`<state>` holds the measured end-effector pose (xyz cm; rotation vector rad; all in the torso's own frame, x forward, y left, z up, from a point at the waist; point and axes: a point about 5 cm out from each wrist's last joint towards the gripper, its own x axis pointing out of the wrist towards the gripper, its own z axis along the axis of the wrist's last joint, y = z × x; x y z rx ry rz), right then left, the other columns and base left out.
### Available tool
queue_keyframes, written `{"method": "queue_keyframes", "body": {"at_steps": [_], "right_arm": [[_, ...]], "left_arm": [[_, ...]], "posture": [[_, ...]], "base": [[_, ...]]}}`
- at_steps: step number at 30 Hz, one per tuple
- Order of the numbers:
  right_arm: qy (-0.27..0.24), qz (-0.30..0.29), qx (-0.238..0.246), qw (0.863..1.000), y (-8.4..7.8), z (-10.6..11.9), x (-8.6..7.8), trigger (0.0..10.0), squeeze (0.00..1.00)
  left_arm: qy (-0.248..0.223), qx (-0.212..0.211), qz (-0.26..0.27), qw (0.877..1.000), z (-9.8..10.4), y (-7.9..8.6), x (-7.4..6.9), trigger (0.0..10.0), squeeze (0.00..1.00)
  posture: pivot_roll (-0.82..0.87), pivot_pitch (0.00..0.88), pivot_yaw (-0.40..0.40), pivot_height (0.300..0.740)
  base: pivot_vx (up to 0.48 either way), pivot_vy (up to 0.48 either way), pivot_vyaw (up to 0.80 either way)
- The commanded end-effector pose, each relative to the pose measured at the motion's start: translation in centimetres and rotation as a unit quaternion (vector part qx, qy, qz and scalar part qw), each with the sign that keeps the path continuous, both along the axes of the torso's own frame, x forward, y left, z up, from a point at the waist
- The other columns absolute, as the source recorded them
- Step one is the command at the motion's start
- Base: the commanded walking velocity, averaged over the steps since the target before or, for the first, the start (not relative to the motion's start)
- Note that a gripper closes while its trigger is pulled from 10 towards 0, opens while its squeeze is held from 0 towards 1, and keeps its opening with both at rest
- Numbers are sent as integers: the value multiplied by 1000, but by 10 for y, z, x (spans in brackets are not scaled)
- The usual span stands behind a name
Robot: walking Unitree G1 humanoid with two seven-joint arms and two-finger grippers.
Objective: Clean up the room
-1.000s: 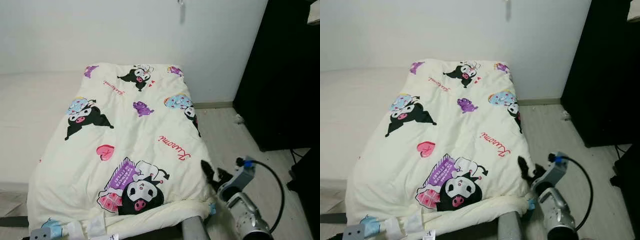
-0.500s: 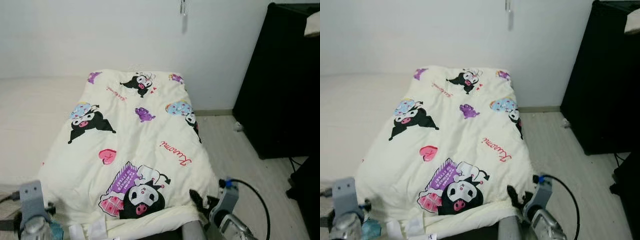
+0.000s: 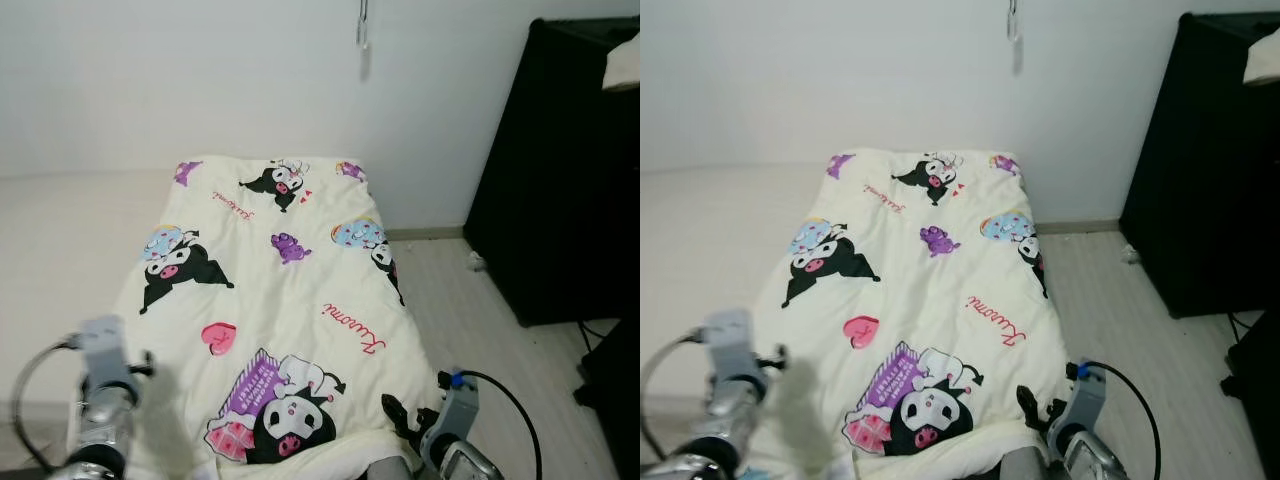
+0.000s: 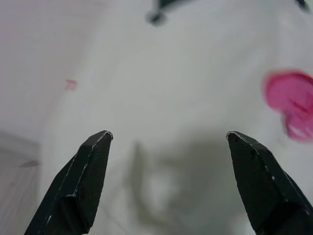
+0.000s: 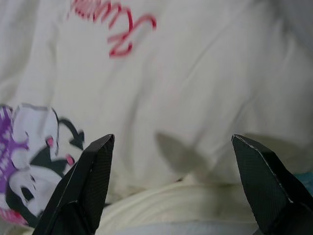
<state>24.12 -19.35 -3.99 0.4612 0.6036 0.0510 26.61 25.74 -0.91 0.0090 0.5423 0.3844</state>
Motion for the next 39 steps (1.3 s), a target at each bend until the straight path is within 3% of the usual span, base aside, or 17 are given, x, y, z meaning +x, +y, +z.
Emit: {"method": "queue_keyframes", "body": {"at_steps": [1,3,4,8,10,13,15,20,25,27,31,39], "right_arm": [[9,-3,-4,1000,1,-4,-4,10000,0],[14,-5,-5,1000,0,-6,-7,10000,0],[20,-10,-6,1000,-3,-8,-10,10000,0],[24,-12,-6,1000,-4,-10,-13,10000,0],[30,-13,-7,999,-4,-12,-15,10000,0],[33,-14,-7,999,-4,-13,-17,10000,0],[43,-14,-8,999,-5,-16,-21,10000,0],[67,-10,-21,997,-5,-22,-29,10000,0],[79,-9,-31,996,-5,-24,-33,10000,0],[121,-9,-73,990,-11,-34,-48,10000,0],[150,-18,-93,984,-18,-40,-62,10000,0],[162,-20,-100,982,-19,-43,-67,10000,0]], "left_arm": [[45,3,-20,999,-15,-3,-15,10000,0],[88,-1,-30,996,-31,-8,-34,10000,0],[124,-13,-30,992,-46,-10,-54,10000,0],[147,-15,-33,988,-53,-11,-66,10000,0],[176,-19,-30,984,-62,-10,-83,10000,0],[192,-23,-24,981,-67,-9,-93,10000,0],[228,-25,-25,973,-76,-9,-113,10000,0],[274,-25,-54,960,-86,-17,-134,10000,0],[285,-27,-62,956,-89,-21,-138,10000,0],[293,-27,-88,952,-91,-29,-140,10000,0],[292,-27,-94,951,-91,-33,-137,10000,0],[293,-23,-105,950,-91,-35,-134,10000,0]], "posture": [[-149,0,68,644],[-152,0,71,653],[-153,0,71,663],[-152,0,71,672],[-153,0,70,682],[-153,0,70,687],[-151,0,68,696],[-152,0,70,720],[-155,0,71,734],[-159,0,70,740],[-160,0,67,740],[-164,0,67,740]], "base": [[0,0,0],[0,0,0],[0,0,0],[0,0,0],[0,0,0],[0,0,0],[0,0,0],[0,0,0],[0,0,0],[0,0,0],[0,0,0],[0,0,0]]}}
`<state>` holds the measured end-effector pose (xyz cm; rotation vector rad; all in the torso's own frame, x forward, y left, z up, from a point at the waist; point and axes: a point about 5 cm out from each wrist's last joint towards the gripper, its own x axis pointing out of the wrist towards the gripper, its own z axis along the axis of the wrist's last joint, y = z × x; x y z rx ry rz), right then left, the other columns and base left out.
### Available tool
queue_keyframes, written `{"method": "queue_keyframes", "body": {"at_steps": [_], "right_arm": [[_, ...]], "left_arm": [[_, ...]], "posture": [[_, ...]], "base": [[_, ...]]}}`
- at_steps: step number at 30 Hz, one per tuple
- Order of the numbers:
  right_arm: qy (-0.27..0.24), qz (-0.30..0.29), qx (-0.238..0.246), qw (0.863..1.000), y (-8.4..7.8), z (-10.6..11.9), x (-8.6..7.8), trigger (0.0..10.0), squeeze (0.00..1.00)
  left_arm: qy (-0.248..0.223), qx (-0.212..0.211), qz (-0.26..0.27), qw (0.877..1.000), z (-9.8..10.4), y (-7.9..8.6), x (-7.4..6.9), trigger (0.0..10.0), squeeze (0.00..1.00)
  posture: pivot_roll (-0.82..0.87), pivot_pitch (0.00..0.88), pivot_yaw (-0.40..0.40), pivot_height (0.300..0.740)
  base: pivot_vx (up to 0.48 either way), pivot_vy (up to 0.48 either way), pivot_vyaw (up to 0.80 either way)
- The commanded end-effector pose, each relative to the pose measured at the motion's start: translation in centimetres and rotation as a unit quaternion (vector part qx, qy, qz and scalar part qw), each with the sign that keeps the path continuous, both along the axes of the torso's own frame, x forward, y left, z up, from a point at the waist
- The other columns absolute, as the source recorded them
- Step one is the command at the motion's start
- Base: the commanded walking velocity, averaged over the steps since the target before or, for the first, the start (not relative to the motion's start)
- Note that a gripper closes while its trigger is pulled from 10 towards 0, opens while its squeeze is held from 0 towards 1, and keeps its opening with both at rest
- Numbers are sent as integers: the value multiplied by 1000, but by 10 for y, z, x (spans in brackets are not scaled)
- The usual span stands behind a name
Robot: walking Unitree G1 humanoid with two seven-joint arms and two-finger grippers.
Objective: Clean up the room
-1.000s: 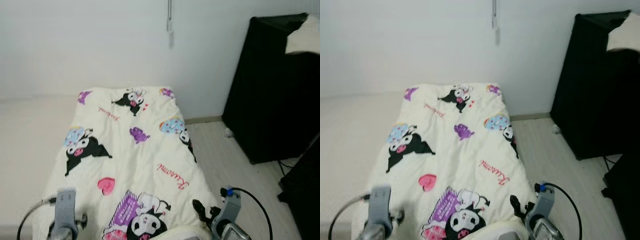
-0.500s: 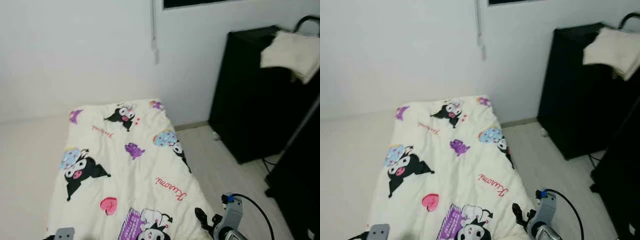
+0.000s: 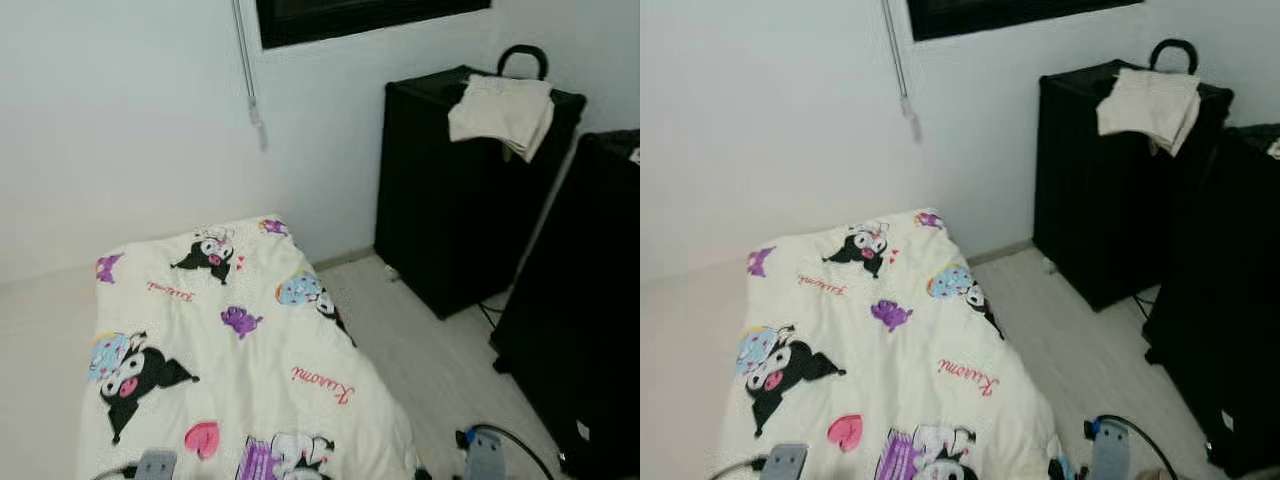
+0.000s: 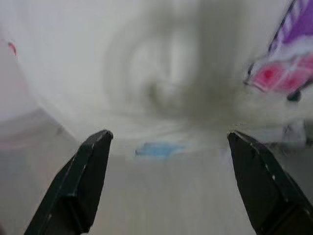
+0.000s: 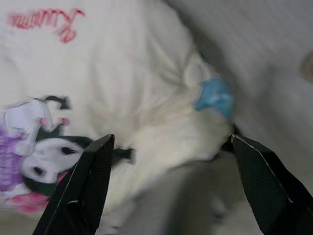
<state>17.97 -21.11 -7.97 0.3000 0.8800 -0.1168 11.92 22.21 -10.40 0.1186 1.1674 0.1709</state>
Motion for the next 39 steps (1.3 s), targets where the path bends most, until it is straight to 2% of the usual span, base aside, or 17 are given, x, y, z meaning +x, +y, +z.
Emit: {"method": "queue_keyframes", "body": {"at_steps": [1,9,15,21,34,39], "right_arm": [[15,0,-7,1000,-1,-3,-6,10000,0],[27,11,-19,999,1,-6,-11,10000,0],[35,51,-28,998,6,-8,-13,10000,0],[44,64,-37,996,6,-9,-16,10000,0],[49,71,-38,996,4,-10,-19,10000,0],[53,72,-40,995,4,-11,-22,10000,0]], "left_arm": [[-17,5,-15,1000,4,0,13,10000,0],[-13,6,-19,1000,4,-1,12,10000,0],[-2,11,-28,1000,3,2,9,10000,0],[3,0,-28,1000,3,2,8,10000,0],[12,-3,-38,999,1,-5,9,10000,0],[10,-10,-29,999,1,-7,8,10000,0]], "posture": [[-164,0,68,740],[-158,0,67,740],[-146,0,64,740],[-146,0,61,740],[-157,0,62,740],[-155,0,61,740]], "base": [[0,0,0],[0,0,0],[0,0,592],[0,0,631],[0,-422,635],[0,0,634]]}}
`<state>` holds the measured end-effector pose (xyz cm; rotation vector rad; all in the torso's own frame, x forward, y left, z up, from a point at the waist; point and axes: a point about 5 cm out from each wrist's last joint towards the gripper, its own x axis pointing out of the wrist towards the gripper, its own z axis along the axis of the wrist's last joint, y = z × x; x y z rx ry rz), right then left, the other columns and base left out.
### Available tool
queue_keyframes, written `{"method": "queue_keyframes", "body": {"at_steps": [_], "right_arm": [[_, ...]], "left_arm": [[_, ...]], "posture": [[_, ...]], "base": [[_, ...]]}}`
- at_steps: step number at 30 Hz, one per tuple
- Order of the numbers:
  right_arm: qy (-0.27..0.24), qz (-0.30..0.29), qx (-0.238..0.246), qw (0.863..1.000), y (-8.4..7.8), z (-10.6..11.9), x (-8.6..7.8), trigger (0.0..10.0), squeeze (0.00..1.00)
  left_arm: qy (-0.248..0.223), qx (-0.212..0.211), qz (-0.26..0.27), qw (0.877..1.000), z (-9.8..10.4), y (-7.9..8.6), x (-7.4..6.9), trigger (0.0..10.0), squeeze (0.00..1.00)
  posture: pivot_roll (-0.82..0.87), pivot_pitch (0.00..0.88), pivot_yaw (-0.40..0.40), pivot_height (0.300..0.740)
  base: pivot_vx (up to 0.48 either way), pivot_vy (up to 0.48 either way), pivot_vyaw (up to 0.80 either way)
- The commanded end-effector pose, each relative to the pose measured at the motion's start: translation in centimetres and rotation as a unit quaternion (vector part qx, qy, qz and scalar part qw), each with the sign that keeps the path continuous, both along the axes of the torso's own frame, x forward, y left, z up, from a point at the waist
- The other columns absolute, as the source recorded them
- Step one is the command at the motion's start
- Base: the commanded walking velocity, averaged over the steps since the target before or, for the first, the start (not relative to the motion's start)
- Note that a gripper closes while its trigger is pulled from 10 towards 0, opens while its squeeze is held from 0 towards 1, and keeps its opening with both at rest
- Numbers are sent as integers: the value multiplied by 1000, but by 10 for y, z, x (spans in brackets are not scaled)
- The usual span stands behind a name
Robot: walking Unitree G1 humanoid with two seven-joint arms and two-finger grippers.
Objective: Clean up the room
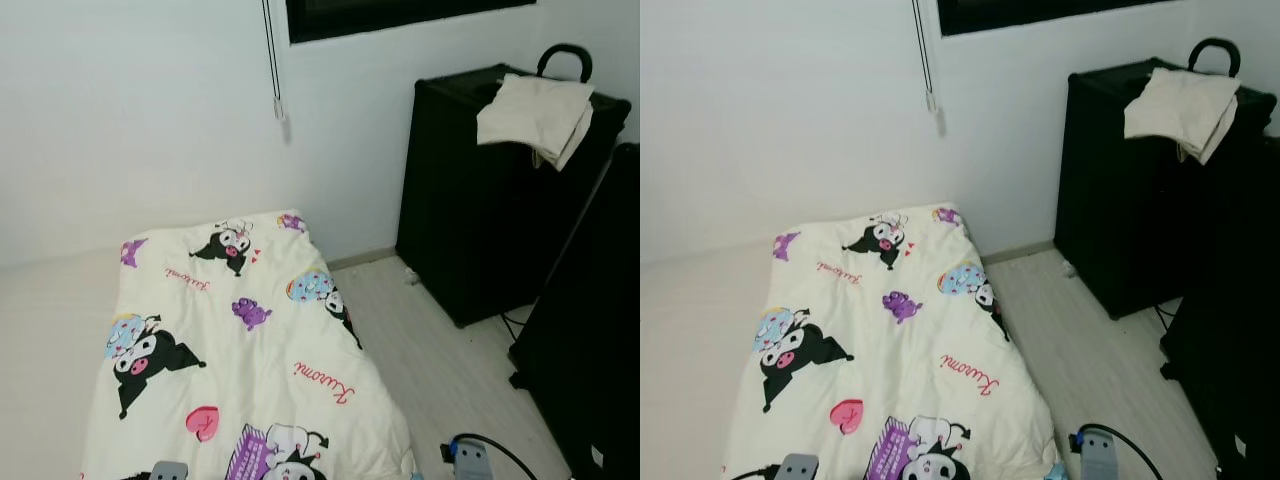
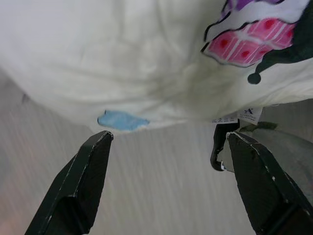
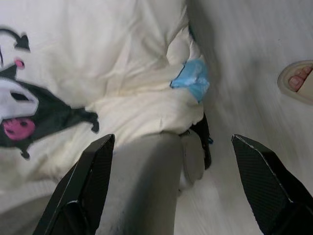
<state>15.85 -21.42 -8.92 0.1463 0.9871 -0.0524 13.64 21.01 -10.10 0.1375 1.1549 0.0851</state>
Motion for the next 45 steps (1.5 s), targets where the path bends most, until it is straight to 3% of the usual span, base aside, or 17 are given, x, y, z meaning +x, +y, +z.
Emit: {"method": "queue_keyframes", "body": {"at_steps": [1,26,37,45], "right_arm": [[4,6,9,1000,7,-1,0,10000,0],[6,20,20,1000,9,-2,-3,10000,0],[9,30,21,999,13,-3,-3,10000,0],[9,31,21,999,13,-3,-3,10000,0]], "left_arm": [[14,5,10,1000,-2,5,-9,10000,0],[24,-2,2,1000,-4,3,-14,10000,0],[23,-6,11,1000,-4,3,-14,10000,0],[22,-8,-1,1000,-3,3,-12,10000,0]], "posture": [[-155,0,61,740],[-157,0,53,740],[-156,0,55,740],[-155,0,55,740]], "base": [[0,0,638],[0,0,637],[0,-477,633],[0,-117,634]]}}
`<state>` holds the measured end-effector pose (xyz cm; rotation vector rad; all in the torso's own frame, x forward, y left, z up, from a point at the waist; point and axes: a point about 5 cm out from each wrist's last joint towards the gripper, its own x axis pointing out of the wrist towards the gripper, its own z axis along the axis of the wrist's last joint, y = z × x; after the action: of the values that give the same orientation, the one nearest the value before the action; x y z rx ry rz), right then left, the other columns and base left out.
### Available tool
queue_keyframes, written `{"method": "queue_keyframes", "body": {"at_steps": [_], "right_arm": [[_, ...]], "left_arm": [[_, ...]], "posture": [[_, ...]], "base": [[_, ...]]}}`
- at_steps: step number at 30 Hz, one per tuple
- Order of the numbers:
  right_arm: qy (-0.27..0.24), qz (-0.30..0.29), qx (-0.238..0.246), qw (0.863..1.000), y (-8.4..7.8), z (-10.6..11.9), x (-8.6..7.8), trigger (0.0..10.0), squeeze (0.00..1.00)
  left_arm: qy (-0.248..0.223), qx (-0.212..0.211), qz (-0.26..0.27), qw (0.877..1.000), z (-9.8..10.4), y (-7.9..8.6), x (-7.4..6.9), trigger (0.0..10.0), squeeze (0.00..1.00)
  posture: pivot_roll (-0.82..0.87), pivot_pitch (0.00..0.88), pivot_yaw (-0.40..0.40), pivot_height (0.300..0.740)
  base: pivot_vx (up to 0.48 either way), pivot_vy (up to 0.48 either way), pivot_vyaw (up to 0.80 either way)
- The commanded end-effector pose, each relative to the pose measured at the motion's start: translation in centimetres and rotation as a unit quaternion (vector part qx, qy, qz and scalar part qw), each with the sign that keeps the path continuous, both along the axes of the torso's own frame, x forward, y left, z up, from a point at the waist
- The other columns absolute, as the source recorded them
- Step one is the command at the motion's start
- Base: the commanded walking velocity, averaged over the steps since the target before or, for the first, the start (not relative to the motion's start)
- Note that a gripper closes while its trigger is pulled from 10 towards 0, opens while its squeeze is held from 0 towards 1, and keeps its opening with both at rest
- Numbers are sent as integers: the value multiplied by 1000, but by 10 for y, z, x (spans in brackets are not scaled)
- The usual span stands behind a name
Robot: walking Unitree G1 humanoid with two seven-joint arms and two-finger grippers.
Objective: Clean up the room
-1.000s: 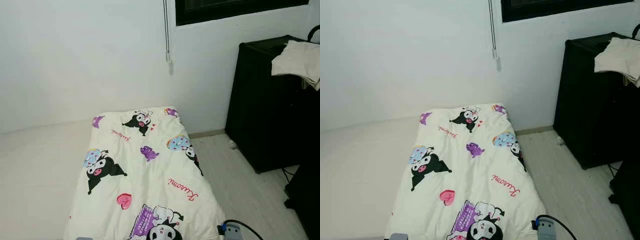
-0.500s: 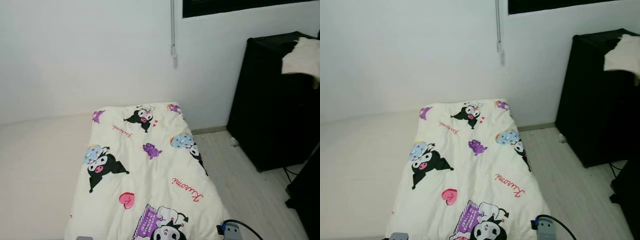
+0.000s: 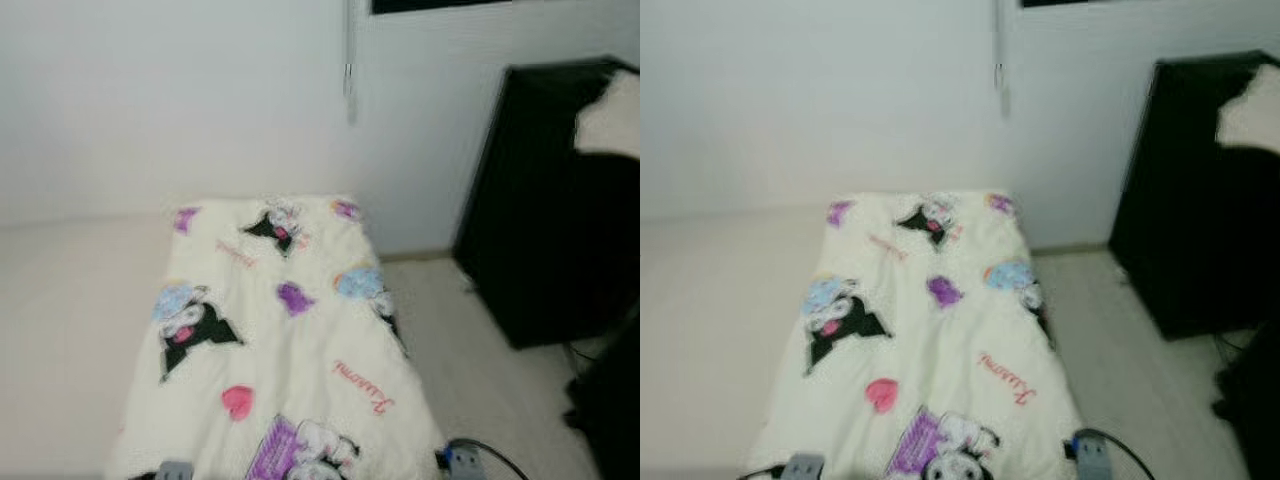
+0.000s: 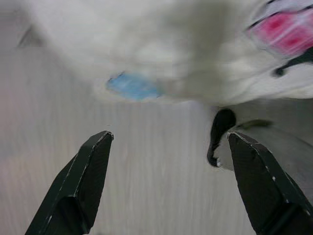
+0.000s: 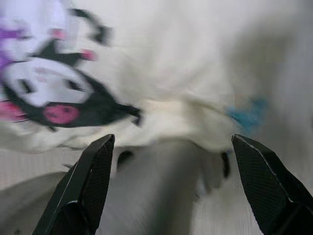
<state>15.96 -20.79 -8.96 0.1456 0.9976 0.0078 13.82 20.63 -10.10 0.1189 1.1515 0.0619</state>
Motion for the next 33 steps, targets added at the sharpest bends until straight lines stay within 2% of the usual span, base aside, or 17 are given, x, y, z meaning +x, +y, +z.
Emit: {"method": "queue_keyframes", "body": {"at_steps": [1,5,9,16,18,21,24,27,33], "right_arm": [[7,6,7,1000,7,-3,-4,10000,0],[9,9,6,1000,7,-3,-5,10000,0],[10,12,6,1000,7,-3,-5,10000,0],[12,16,5,1000,9,-4,-6,10000,0],[13,17,5,1000,10,-4,-6,10000,0],[13,18,5,1000,10,-4,-6,10000,0],[13,18,6,1000,11,-4,-5,10000,0],[13,18,7,1000,11,-4,-6,10000,0],[14,19,6,1000,10,-4,-7,10000,0]], "left_arm": [[26,5,-4,1000,-4,6,-14,10000,0],[20,10,13,1000,-3,8,-13,10000,0],[20,10,10,1000,-3,8,-13,10000,0],[25,8,-7,1000,-3,8,-14,10000,0],[16,15,15,1000,-2,12,-12,10000,0],[16,17,16,1000,-2,13,-12,10000,0],[20,17,5,1000,-2,12,-12,10000,0],[22,16,-9,1000,-2,11,-12,10000,0],[18,15,11,1000,-3,10,-13,10000,0]], "posture": [[-155,0,54,740],[-157,0,54,740],[-155,0,54,740],[-144,0,54,740],[-142,0,55,740],[-139,0,55,740],[-139,0,55,740],[-140,0,56,740],[-143,0,52,740]], "base": [[0,-469,638],[0,-320,636],[0,0,638],[0,-377,634],[0,0,638],[0,0,633],[0,0,638],[0,-426,635],[0,-246,635]]}}
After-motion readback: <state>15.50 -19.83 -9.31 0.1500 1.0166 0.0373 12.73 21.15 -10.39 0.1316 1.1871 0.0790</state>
